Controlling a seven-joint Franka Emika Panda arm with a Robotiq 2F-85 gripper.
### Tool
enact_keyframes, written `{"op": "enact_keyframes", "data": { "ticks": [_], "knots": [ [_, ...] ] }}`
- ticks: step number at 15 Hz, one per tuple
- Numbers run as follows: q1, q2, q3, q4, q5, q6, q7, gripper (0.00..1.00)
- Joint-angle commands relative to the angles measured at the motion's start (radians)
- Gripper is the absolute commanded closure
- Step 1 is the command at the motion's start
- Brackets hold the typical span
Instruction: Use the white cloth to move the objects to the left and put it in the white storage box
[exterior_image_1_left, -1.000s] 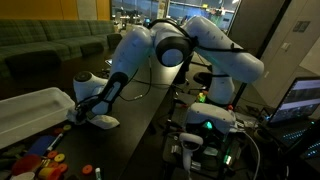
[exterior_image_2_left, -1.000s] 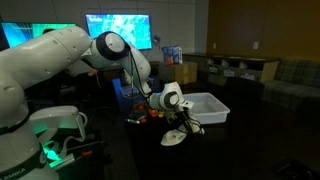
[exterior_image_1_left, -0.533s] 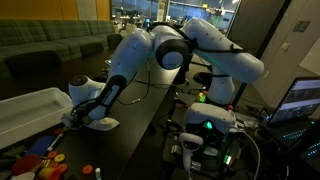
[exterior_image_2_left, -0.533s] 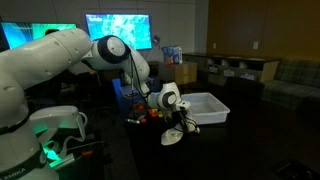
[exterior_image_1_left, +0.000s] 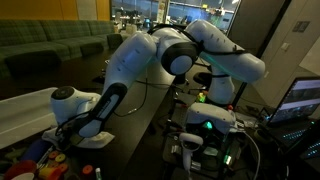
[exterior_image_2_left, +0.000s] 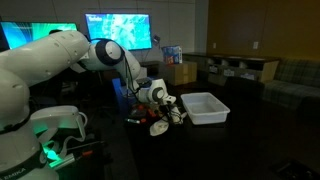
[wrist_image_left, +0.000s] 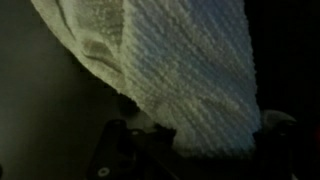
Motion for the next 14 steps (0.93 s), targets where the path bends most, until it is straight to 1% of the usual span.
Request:
{"op": "enact_keyframes", "data": {
  "ticks": [1,5,8,9,10,12,14],
  "knots": [
    [0.031,0.050,0.025,0.109,-0.037,-0.056,0.031,0.91],
    [0.055,0.069,0.049,0.172,-0.045,-0.083,0.025,0.91],
    [0.065,0.061,0.043,0.179,-0.056,-0.080,0.026,0.91],
    [0.067,0.051,0.037,0.170,-0.062,-0.078,0.023,0.91],
    [0.080,0.035,0.015,0.149,-0.049,-0.073,0.011,0.91],
    [0.086,0.006,-0.008,0.112,-0.062,-0.071,0.002,0.91],
    [0.080,-0.043,-0.007,0.060,-0.064,-0.095,-0.049,0.91]
  ]
}}
